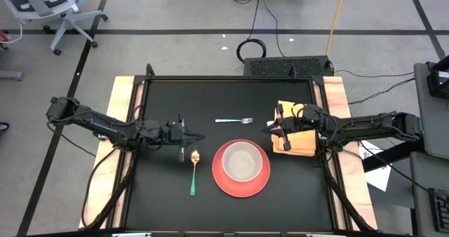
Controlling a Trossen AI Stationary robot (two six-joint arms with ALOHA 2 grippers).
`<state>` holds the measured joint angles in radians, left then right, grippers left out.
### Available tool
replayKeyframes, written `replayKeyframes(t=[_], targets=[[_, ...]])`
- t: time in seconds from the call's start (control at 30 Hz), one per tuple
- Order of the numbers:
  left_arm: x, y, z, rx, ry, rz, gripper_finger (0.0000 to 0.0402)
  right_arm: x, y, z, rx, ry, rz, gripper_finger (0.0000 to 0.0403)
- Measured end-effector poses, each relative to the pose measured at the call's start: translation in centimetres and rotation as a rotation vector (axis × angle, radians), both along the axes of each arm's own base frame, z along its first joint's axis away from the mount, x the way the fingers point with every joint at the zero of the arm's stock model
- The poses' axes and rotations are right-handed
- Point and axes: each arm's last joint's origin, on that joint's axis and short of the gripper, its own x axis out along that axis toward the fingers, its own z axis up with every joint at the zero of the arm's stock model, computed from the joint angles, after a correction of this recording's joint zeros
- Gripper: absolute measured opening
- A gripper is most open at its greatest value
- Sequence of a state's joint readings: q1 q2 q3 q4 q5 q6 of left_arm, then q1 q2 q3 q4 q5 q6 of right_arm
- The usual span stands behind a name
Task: Set table place
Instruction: Put the green patterned fork on the orange plate to the left of the white bowl
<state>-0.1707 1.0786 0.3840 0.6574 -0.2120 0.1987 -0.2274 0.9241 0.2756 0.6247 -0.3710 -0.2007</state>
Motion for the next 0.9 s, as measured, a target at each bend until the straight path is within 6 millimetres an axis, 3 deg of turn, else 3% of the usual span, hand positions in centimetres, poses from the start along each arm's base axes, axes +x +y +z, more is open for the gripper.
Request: replayKeyframes(t=[0.2, 0.43, 0.9], targets=[[-0.1, 0.4, 1.4, 0.212, -0.117, 0.132, 0.0031, -0.1, 0.0, -0.5, -0.015, 0.037, 0.001, 0.0000], [0.0, 1.4, 1.6, 0.205, -0.132, 0.193, 0.0031, -0.6, 0.1, -1.1, -0.089, -0.024, 0.005, 0.0000], [0.1, 3.2, 1.3, 0.168, -0.096, 0.280, 0.0031, -1.0, -0.2, -0.4, 0.023, -0.127, -0.029, 0.0000]])
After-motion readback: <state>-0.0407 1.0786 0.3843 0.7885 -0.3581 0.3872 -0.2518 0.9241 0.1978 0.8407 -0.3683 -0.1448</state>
